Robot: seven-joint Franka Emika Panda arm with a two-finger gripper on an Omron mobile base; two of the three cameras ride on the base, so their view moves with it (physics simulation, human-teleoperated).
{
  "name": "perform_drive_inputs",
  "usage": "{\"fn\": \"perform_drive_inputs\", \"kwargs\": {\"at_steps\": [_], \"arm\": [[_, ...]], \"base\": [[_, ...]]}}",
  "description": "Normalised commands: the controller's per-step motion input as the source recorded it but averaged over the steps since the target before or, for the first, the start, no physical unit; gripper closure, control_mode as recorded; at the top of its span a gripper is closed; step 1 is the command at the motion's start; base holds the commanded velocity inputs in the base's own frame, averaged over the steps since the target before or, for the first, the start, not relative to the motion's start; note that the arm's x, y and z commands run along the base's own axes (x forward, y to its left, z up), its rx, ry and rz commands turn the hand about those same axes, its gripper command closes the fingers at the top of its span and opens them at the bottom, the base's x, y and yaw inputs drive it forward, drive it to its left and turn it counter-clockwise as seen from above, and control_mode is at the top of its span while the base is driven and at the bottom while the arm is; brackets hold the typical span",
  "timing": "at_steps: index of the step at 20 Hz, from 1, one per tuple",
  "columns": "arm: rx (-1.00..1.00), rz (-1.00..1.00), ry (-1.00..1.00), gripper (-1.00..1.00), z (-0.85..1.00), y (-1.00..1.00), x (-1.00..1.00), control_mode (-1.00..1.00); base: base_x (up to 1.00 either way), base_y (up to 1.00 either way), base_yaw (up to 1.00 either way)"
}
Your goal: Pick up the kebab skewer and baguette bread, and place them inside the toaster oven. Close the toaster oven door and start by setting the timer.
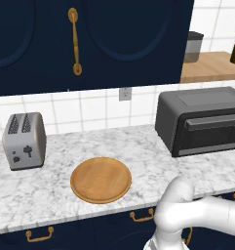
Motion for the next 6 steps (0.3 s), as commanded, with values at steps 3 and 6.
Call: {"fn": "perform_drive_inputs", "kwargs": {"at_steps": [3, 6], "arm": [[0.16, 0.0, 0.0, 1.0, -0.01, 0.0, 0.0, -1.0], [0.15, 0.0, 0.0, 1.0, -0.05, 0.0, 0.0, -1.0]], "base": [[0.0, 0.0, 0.0], [0.0, 0.0, 0.0]]}}
